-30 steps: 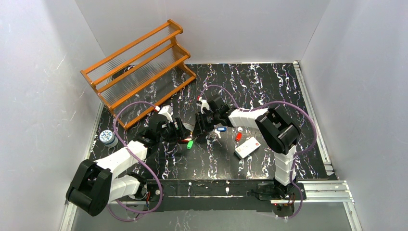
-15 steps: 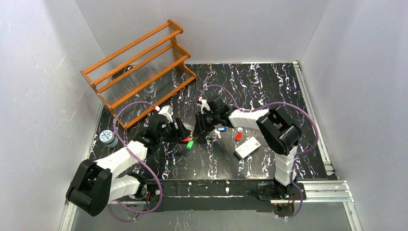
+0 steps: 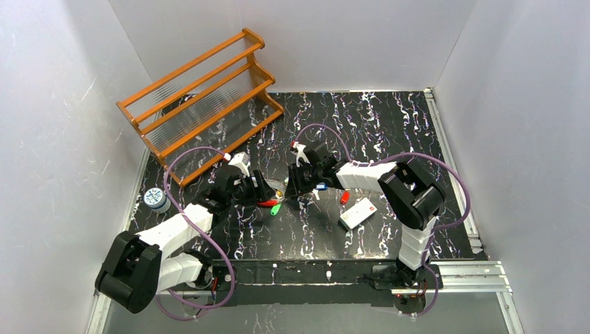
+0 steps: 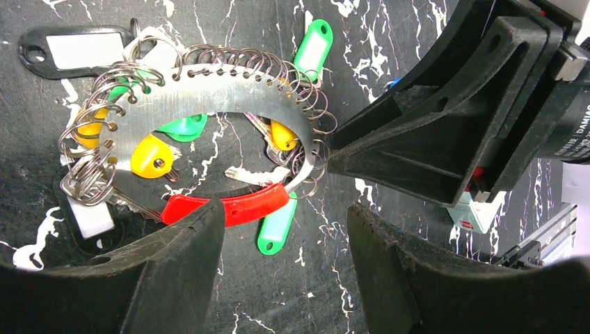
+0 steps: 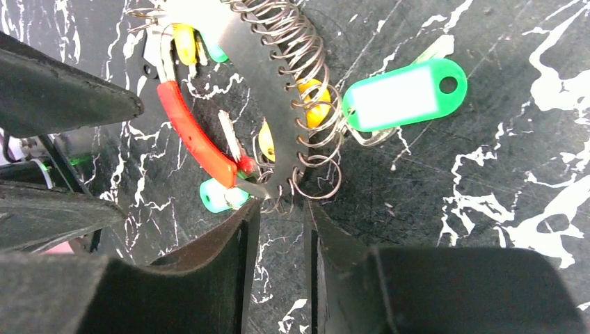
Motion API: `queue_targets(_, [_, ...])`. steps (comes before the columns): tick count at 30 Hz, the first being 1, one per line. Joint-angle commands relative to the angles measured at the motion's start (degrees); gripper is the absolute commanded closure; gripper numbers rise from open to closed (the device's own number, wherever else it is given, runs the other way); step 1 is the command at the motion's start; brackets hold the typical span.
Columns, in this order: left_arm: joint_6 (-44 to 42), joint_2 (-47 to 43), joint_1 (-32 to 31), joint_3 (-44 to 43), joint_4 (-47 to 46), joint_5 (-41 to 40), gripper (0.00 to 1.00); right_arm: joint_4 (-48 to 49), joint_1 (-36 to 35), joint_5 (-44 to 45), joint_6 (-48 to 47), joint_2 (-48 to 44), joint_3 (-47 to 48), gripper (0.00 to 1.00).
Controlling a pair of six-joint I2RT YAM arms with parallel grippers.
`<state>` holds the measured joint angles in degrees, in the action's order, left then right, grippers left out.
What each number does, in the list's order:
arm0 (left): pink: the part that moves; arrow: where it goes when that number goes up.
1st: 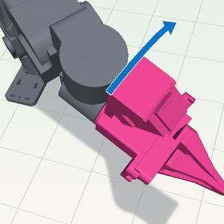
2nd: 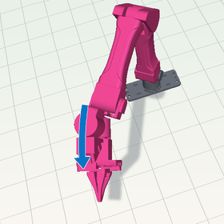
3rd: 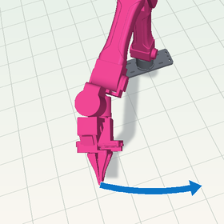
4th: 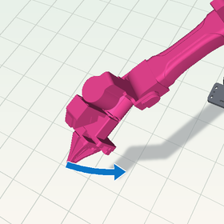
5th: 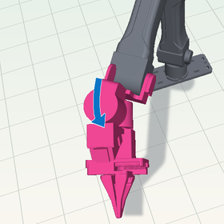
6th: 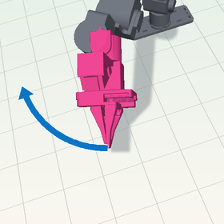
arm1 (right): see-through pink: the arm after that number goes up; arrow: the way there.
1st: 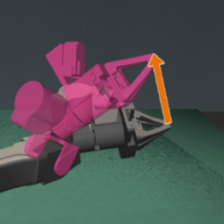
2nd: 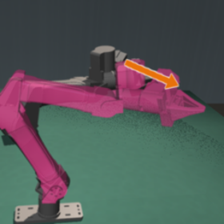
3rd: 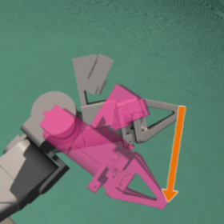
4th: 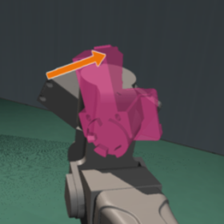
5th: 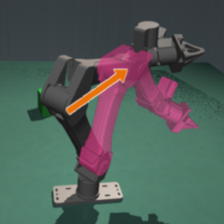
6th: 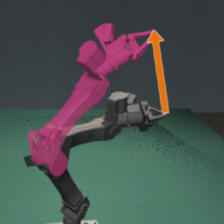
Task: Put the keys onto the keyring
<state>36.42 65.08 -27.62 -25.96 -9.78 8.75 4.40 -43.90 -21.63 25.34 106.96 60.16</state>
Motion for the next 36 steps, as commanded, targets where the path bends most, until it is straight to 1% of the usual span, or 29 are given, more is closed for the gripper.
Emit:
queue_targets(1, [-0.09,-1.36,0.02,0.82,0.73,-0.75,0.37,0.62,-0.12,3.27,0.06,-1.58,-0.25,0.64])
queue_targets(5, [-0.01,-1.53,0.02,0.91,0.47,-0.69,0.37,1.38,-0.11,4.57,0.49,-0.91,-0.74,0.69])
queue_targets(10, [-0.03,-1.45,0.02,0.91,0.46,-0.67,0.37,2.97,-0.12,2.66,1.24,0.62,-0.69,0.76])
queue_targets(17, [-0.20,-1.85,0.02,0.99,0.80,-0.85,0.37,3.51,-0.13,-0.63,2.37,2.40,-0.48,0.77])
queue_targets(23, [-0.20,-1.90,0.02,0.99,0.77,-0.89,0.37,3.32,-0.06,-1.47,2.81,2.99,-0.73,0.77])
queue_targets(26, [-0.23,-1.95,0.02,0.84,0.81,-0.79,0.37,3.31,-0.08,-1.29,2.28,2.55,-0.62,0.88])
queue_targets(28, [-0.38,-1.97,0.02,0.74,0.90,-0.88,0.37,2.61,-0.08,-1.04,1.20,1.97,-0.09,0.96])
queue_targets(29, [-0.50,-2.02,0.02,0.61,0.98,-0.88,0.37,1.90,-0.12,-0.99,0.31,1.68,0.40,0.99])
queue_targets(36, [-3.49,-2.31,0.02,-1.93,3.94,-2.64,0.37,-5.88,-0.14,-1.22,-8.89,-2.14,4.99,0.99])
